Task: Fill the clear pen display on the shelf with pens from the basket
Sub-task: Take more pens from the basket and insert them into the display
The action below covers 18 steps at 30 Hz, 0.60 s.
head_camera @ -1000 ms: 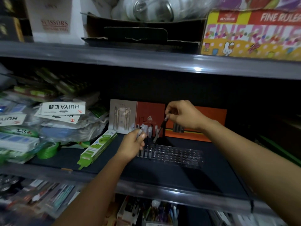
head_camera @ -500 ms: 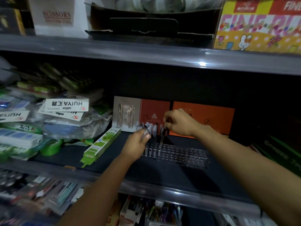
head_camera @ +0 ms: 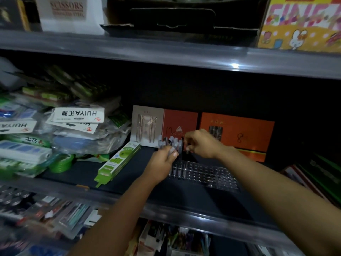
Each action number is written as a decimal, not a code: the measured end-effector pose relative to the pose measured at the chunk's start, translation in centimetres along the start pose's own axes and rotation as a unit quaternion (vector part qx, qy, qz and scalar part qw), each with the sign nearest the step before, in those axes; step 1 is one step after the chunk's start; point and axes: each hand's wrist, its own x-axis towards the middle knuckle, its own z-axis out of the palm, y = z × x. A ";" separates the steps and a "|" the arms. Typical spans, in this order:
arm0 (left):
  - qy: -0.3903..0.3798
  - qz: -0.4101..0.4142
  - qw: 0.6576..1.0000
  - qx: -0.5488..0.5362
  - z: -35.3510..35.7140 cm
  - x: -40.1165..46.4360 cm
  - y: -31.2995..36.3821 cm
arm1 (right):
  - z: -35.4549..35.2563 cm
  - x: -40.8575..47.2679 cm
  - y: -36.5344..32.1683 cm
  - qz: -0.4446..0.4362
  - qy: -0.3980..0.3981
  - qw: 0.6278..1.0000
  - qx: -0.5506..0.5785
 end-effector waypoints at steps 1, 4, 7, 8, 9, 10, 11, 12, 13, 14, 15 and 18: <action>-0.003 -0.003 1.000 -0.002 0.0 -0.1 0.0 | -0.1 -0.1 0.0 -0.005 0.002 1.000 0.000; -0.003 -0.003 1.000 -0.007 0.0 -0.1 -0.1 | -0.8 -0.7 -0.2 -0.031 0.030 0.999 0.012; -0.008 0.001 1.000 -0.016 0.3 -0.1 0.4 | -2.0 -1.6 -1.1 -0.061 0.035 0.996 0.061; -0.009 0.004 1.000 -0.015 0.4 0.0 0.5 | -2.3 -1.9 -1.4 -0.072 0.031 0.994 0.077; -0.010 0.005 1.000 -0.014 0.5 0.0 0.5 | -2.5 -2.2 -1.7 -0.081 0.026 0.992 0.091; -0.015 0.006 1.000 -0.019 0.7 0.1 0.7 | -2.6 -2.5 -1.9 -0.088 0.024 0.991 0.100; -0.023 0.009 0.999 -0.026 0.8 0.0 1.0 | -2.8 -2.8 -1.9 -0.093 0.024 0.990 0.104; -0.031 0.014 0.999 -0.032 1.0 0.0 1.4 | -2.9 -3.0 -1.9 -0.097 0.026 0.989 0.107; -0.038 0.019 0.998 -0.037 1.2 -0.2 1.8 | -3.1 -3.2 -1.9 -0.099 0.028 0.989 0.110; -0.046 0.020 0.998 -0.041 1.3 -0.3 2.2 | -3.3 -3.5 -1.8 -0.101 0.029 0.988 0.115; -0.052 0.021 0.997 -0.046 1.4 -0.5 2.7 | -3.4 -3.7 -1.7 -0.100 0.031 0.987 0.120; -0.072 0.018 0.996 -0.045 1.6 -0.8 3.5 | -3.9 -4.7 -1.2 -0.084 0.043 0.988 0.125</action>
